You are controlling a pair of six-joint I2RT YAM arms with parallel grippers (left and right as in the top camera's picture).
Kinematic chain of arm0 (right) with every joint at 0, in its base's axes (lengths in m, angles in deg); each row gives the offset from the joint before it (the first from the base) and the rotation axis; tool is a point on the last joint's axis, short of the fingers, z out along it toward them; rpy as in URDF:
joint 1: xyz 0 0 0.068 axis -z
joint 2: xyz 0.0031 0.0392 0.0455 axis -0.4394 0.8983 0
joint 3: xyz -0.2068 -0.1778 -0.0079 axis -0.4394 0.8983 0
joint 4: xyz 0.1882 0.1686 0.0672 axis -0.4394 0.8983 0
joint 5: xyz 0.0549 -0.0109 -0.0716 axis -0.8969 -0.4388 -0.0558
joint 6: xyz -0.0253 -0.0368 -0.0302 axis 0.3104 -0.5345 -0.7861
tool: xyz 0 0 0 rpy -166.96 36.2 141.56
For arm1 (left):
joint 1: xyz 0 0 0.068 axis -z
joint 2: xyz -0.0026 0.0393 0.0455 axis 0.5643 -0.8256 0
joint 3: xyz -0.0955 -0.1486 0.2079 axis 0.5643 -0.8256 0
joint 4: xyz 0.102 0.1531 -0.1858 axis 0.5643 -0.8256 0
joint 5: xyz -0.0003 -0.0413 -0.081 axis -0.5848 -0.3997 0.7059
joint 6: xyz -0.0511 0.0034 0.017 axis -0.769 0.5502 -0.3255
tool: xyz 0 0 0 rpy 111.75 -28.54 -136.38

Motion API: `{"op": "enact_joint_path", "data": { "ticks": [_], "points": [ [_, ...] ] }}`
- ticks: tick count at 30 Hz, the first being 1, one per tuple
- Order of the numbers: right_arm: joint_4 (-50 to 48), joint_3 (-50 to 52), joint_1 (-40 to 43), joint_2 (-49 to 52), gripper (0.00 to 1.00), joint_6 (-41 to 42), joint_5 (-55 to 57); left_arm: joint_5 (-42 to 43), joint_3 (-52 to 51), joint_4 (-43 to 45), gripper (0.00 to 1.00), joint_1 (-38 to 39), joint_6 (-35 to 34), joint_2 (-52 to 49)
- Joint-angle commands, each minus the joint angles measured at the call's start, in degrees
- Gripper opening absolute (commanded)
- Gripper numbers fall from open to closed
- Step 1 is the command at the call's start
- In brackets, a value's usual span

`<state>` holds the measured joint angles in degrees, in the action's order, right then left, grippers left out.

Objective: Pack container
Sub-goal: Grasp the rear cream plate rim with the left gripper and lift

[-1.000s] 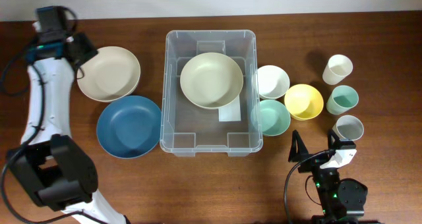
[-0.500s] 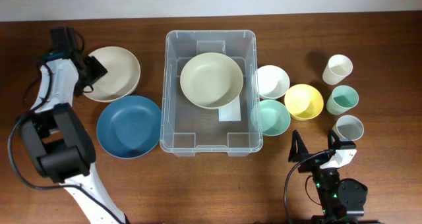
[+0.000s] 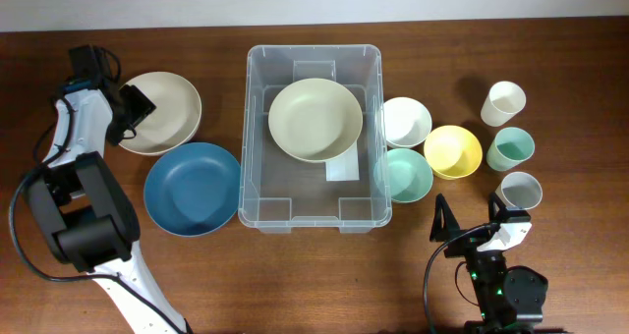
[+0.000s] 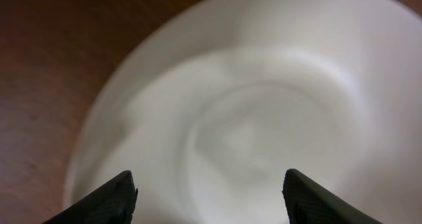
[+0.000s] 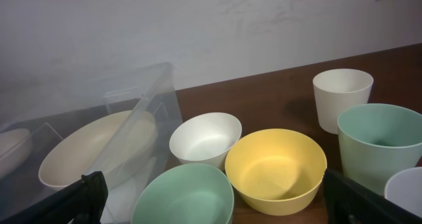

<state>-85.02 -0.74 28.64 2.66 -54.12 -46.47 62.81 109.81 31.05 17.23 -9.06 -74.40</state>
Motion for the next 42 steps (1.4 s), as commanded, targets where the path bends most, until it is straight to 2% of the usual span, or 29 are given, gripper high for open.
{"op": "enact_joint_path", "data": {
  "ticks": [1, 6, 11, 17, 39, 40, 42],
  "points": [
    [0.2, 0.4, -0.3, -0.3, 0.99, 0.4, 0.1, 5.2, 4.1, -0.1, 0.73, -0.3, 1.2, 3.0],
    [0.2, 0.4, -0.3, -0.3, 0.99, 0.4, 0.1, 2.8, 4.5, -1.0, 0.73, -0.7, 1.4, 6.6],
    [0.2, 0.4, -0.3, -0.3, 0.99, 0.4, 0.1, -1.9, 4.5, -5.8, 0.73, -2.0, 1.4, 5.8],
    [0.2, 0.4, -0.3, -0.3, 0.99, 0.4, 0.1, -5.7, 4.5, -7.5, 0.73, -3.2, 1.4, 4.5],
    [0.2, 0.4, -0.3, -0.3, 0.99, 0.4, 0.1, -5.6, 4.4, -7.4, 0.73, -3.3, 1.8, -4.3],
    [0.2, 0.4, -0.3, -0.3, 0.99, 0.4, 0.1, -5.6, 4.4, -7.3, 0.7, -3.3, 1.8, -4.3],
    [0.2, 0.4, -0.3, -0.3, 0.99, 0.4, 0.1, -5.6, 4.4, -7.4, 0.55, -3.3, 1.8, -4.3]
  ]
}}
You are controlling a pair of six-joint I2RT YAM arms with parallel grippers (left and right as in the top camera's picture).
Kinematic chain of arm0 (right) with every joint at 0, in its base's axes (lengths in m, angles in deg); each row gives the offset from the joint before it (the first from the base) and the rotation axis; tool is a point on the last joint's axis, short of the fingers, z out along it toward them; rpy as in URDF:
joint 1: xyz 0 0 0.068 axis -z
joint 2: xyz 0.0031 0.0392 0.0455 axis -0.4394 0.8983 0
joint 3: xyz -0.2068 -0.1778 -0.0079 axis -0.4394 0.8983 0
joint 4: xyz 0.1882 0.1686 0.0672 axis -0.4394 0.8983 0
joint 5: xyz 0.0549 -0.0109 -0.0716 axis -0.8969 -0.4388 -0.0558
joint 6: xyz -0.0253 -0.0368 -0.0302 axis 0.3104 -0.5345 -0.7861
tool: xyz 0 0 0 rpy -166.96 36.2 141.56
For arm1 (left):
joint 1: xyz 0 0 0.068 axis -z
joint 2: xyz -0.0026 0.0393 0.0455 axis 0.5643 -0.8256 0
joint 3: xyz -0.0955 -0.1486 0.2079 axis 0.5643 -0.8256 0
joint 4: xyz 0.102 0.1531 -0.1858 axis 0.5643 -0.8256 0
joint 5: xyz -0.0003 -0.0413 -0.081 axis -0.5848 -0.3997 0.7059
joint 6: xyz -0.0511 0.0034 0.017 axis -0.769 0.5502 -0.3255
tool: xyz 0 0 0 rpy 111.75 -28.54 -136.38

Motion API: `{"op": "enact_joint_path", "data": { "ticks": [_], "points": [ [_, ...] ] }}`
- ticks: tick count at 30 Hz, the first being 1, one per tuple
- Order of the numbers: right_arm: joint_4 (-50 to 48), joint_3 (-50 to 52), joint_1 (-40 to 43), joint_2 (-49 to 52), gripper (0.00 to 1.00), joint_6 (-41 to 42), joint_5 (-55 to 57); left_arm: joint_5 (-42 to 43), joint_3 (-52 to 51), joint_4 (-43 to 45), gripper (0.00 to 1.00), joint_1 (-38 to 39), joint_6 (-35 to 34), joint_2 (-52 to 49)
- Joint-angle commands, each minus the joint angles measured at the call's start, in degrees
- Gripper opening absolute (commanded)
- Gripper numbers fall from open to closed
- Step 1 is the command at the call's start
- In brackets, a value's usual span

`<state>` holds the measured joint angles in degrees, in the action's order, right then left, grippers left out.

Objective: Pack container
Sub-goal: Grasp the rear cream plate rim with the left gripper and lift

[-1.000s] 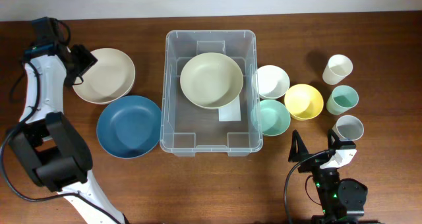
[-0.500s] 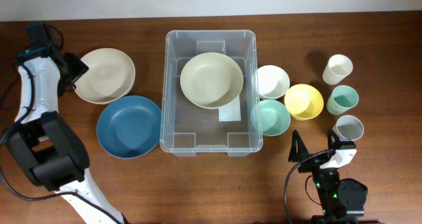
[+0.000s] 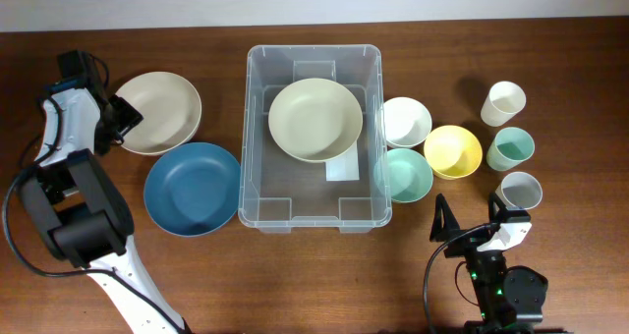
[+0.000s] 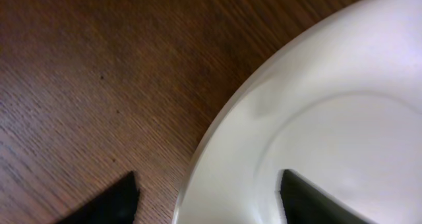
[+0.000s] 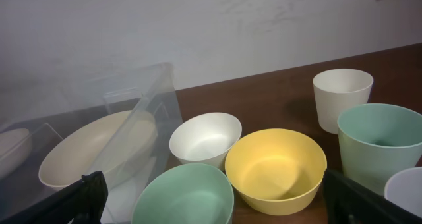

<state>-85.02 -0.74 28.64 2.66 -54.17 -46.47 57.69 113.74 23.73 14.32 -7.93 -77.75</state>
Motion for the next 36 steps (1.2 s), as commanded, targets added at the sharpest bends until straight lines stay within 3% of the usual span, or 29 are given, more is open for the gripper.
{"op": "enact_joint_path", "data": {
  "ticks": [1, 8, 13, 18, 23, 25, 36],
  "points": [
    [0.2, 0.4, -0.3, -0.3, 0.99, 0.5, 0.1, -0.5, 0.5, -0.2, 0.45, -0.4, 0.7, -0.9],
    [0.2, 0.4, -0.3, -0.3, 0.99, 0.5, 0.1, -0.5, 0.5, -0.5, 0.41, -0.4, 0.7, -0.9],
    [0.2, 0.4, -0.3, -0.3, 0.99, 0.5, 0.1, -0.5, 0.5, -0.5, 0.31, -0.4, 0.7, -0.9],
    [0.2, 0.4, -0.3, -0.3, 0.99, 0.5, 0.1, -0.5, 0.5, -0.6, 0.15, -0.4, 0.7, -0.9],
    [0.2, 0.4, -0.3, -0.3, 0.99, 0.5, 0.1, -0.5, 0.5, -0.6, 0.12, -0.5, 0.7, -0.9],
    [0.2, 0.4, -0.3, -0.3, 0.99, 0.5, 0.1, -0.5, 0.5, -0.4, 0.05, -0.5, 0.7, -0.9],
    [0.2, 0.4, -0.3, -0.3, 0.99, 0.5, 0.1, -0.4, 5.4, -1.0, 0.01, -0.7, 0.7, -0.3]
  ]
}}
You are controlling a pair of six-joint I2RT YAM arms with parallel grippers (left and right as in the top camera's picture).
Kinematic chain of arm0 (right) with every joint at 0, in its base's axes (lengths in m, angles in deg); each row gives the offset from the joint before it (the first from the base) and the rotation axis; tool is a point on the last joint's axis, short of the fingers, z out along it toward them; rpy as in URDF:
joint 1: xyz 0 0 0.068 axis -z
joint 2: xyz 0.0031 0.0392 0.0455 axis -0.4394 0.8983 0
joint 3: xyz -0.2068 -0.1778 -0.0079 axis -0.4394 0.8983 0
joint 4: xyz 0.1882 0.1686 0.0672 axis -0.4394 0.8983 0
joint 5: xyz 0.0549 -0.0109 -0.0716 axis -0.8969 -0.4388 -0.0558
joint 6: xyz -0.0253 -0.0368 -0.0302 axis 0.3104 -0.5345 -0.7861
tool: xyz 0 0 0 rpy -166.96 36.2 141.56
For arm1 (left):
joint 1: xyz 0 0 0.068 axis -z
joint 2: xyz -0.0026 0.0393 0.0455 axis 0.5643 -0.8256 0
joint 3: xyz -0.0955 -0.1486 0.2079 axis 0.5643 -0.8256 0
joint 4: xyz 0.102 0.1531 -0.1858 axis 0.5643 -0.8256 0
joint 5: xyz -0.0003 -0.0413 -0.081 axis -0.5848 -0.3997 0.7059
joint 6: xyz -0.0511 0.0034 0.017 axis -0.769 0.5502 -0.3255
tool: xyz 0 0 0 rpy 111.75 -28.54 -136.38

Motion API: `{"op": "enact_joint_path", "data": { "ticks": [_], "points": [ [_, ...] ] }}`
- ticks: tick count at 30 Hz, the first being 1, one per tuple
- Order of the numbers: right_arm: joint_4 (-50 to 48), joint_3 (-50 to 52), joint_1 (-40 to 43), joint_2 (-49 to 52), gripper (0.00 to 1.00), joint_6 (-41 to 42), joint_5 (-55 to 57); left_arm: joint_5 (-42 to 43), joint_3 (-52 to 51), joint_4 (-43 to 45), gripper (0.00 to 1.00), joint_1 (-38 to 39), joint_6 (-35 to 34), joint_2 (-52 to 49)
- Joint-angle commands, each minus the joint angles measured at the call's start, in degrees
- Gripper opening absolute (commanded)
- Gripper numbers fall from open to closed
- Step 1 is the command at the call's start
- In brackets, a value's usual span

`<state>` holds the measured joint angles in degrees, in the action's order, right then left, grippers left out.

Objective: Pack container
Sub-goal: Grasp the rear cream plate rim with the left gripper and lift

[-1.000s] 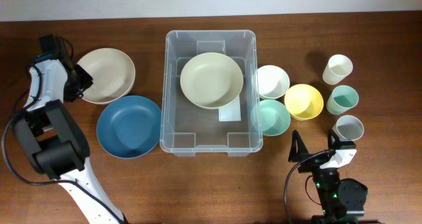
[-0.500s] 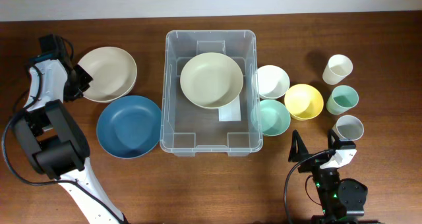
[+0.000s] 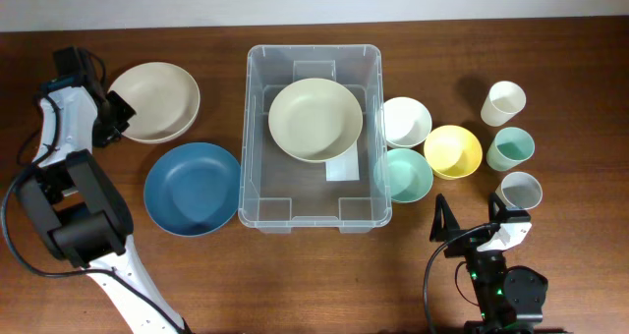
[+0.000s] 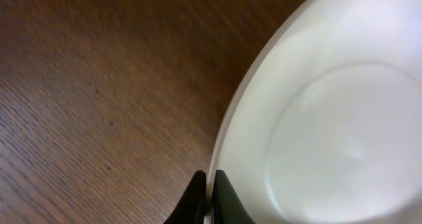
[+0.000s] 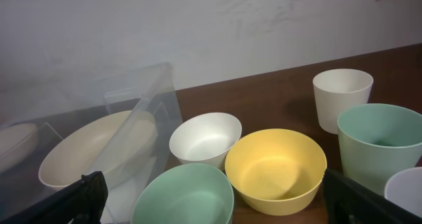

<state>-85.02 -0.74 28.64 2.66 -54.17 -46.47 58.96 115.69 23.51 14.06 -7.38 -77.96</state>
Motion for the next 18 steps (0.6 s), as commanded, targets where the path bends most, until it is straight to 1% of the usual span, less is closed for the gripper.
{"op": "enact_joint_path", "data": {
  "ticks": [1, 4, 9, 14, 16, 18],
  "points": [
    [0.2, 0.4, -0.3, -0.3, 0.99, 0.5, 0.1, -1.7, 4.3, -1.1, 0.01, -0.5, 0.1, 0.0],
    [0.2, 0.4, -0.3, -0.3, 0.99, 0.5, 0.1, -0.5, 7.5, -2.5, 0.01, -0.5, 0.1, 0.4],
    [0.2, 0.4, -0.3, -0.3, 0.99, 0.5, 0.1, 4.9, 10.6, -3.0, 0.01, -0.4, 0.5, 4.0],
    [0.2, 0.4, -0.3, -0.3, 0.99, 0.5, 0.1, 9.1, 11.5, -2.5, 0.01, 0.7, 4.7, 9.0],
    [0.2, 0.4, -0.3, -0.3, 0.99, 0.5, 0.1, 10.6, 11.5, -2.6, 0.01, 2.5, 7.6, 12.3],
    [0.2, 0.4, -0.3, -0.3, 0.99, 0.5, 0.1, 11.0, 11.5, -2.6, 0.01, 3.9, 8.5, 13.9]
  ]
}}
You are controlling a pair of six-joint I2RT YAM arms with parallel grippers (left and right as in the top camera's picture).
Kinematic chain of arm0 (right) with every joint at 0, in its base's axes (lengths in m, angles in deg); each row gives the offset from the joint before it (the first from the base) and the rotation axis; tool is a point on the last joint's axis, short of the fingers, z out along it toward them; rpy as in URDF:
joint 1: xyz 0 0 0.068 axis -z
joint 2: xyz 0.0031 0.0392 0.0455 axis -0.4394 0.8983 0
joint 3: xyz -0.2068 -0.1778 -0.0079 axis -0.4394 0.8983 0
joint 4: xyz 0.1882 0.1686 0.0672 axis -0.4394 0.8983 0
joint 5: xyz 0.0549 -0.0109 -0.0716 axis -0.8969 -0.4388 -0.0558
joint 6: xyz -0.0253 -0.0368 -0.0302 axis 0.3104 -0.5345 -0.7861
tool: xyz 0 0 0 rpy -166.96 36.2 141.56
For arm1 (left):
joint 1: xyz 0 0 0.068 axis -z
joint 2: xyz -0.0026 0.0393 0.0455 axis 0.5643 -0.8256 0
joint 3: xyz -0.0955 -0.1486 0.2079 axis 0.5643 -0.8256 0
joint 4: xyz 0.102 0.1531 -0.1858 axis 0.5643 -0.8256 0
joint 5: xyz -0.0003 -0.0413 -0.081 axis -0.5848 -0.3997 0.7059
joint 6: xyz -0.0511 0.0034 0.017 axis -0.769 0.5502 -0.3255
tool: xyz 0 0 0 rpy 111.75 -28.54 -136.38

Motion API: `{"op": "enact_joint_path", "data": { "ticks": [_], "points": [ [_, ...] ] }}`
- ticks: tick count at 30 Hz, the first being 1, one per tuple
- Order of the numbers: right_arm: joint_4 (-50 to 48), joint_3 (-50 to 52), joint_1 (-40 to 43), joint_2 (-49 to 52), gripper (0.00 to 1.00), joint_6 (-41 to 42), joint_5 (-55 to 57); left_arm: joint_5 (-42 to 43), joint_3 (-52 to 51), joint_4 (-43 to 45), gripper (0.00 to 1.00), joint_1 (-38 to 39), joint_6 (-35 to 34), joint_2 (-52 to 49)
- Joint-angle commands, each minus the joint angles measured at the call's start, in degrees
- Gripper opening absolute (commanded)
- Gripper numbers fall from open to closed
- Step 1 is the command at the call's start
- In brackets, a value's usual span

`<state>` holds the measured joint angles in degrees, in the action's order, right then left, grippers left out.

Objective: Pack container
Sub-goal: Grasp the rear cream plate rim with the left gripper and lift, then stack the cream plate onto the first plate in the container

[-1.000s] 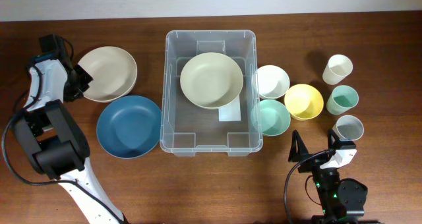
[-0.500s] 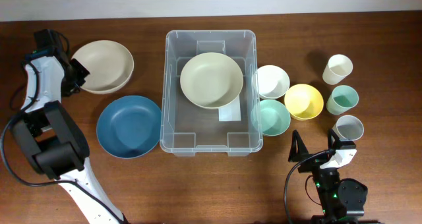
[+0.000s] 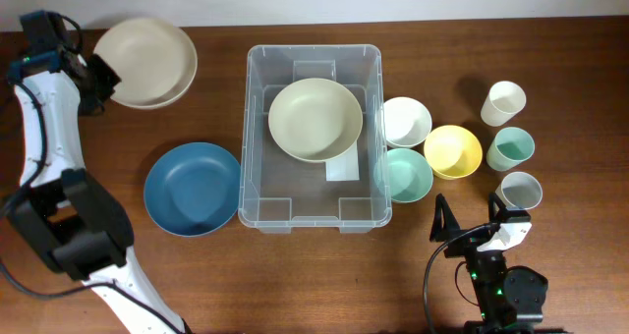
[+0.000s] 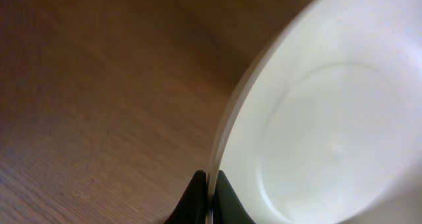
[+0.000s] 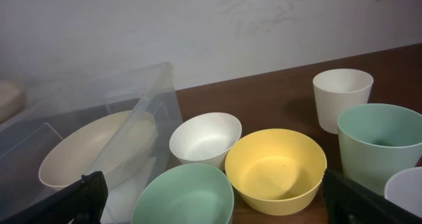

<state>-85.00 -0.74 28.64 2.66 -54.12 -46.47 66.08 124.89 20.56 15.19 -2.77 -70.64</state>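
My left gripper is shut on the left rim of a cream plate, which hangs above the table's far left corner; the left wrist view shows the plate pinched between the fingers. The clear plastic container in the middle holds a pale green plate. A blue plate lies on the table left of the container. My right gripper rests open at the front right, with nothing between its fingers.
Right of the container stand a white bowl, a mint bowl and a yellow bowl. Further right are a white cup, a mint cup and a grey cup. A white card lies in the container.
My left gripper, shut on the cream plate's rim, has moved up and towards the far left corner, and the plate has gone with it. The right arm has not moved.
First my left gripper was open over the cream plate. Then it stood at the plate's left rim, one finger either side. Then it was shut on that rim with the plate slightly shifted. Now the plate hangs above the table in that grip.
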Motion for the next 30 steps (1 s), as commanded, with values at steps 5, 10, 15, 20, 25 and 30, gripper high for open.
{"op": "enact_joint_path", "data": {
  "ticks": [5, 10, 15, 20, 25, 30],
  "points": [
    [0.2, 0.4, -0.3, -0.3, 0.99, 0.4, 0.1, 3.9, 2.3, 0.8, 0.01, 10.6, 5.1, 13.1],
    [0.2, 0.4, -0.3, -0.3, 0.99, 0.4, 0.1, 3.9, 2.3, 0.6, 0.01, 18.1, 6.3, 15.1],
    [0.2, 0.4, -0.3, -0.3, 0.99, 0.4, 0.1, 3.8, 2.3, -1.6, 0.01, 25.1, 6.9, 14.7],
    [0.2, 0.4, -0.3, -0.3, 0.99, 0.4, 0.1, 0.6, 2.2, -8.0, 0.01, 30.6, 7.0, 13.2],
    [0.2, 0.4, -0.3, -0.3, 0.99, 0.4, 0.1, -2.3, 2.2, -10.9, 0.01, 32.7, 6.9, 10.8],
    [0.2, 0.4, -0.3, -0.3, 0.99, 0.4, 0.1, -2.2, 2.2, -11.5, 0.01, 34.4, 6.9, 6.8]
  ]
}}
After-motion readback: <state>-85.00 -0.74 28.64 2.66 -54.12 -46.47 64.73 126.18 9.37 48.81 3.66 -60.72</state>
